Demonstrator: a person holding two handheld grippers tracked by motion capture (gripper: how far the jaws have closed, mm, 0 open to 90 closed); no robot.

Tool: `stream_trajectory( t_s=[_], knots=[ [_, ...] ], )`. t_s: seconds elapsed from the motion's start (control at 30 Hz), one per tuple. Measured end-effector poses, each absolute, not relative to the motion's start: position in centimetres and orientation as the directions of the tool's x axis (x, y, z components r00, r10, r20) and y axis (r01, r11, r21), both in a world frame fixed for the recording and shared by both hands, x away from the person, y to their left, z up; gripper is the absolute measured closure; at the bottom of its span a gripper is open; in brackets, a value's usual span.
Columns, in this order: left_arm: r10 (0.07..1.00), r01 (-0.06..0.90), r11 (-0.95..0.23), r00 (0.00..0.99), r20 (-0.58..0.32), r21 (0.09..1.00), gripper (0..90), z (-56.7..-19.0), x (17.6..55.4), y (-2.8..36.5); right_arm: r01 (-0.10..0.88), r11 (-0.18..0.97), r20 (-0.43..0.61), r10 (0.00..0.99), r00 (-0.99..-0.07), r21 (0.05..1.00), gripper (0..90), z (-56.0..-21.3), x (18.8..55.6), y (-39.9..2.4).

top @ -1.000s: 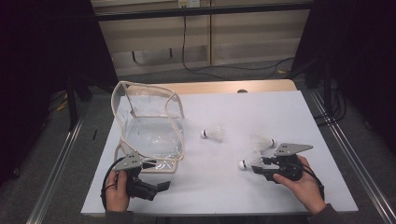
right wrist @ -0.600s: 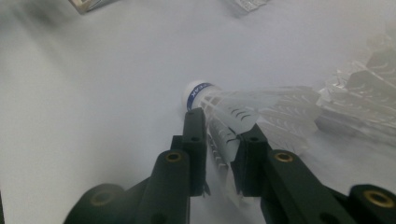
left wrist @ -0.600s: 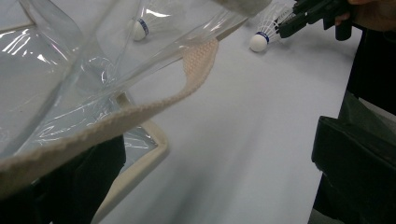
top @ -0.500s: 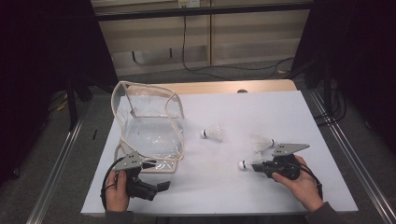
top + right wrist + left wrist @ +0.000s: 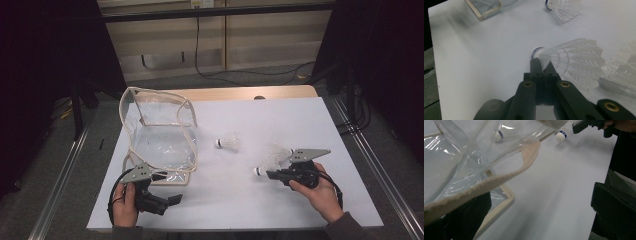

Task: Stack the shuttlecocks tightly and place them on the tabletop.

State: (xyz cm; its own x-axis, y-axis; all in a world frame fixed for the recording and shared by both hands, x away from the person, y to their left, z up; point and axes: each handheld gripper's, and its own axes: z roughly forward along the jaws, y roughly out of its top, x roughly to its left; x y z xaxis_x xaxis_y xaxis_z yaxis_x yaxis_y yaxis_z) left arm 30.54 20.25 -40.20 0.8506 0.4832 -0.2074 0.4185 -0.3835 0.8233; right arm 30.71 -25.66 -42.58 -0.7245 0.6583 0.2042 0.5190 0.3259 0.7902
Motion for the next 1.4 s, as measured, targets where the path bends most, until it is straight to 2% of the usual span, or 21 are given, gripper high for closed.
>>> stream_trajectory(
  t_s=[0.27,1.4],
  knots=[
    [0.483,0.418,-0.384,0.851,-0.207,0.823,3.1,-40.2,30.6,20.2,0.521,0.286,0.225,0.665,-0.713,0.804,89.3,-42.0,31.5,-25.3],
    [0.479,0.416,-0.378,0.852,-0.209,0.827,3.0,-40.2,30.5,20.3,0.523,0.26,0.193,0.725,-0.661,0.812,89.2,-40.8,35.1,-23.7]
  ],
)
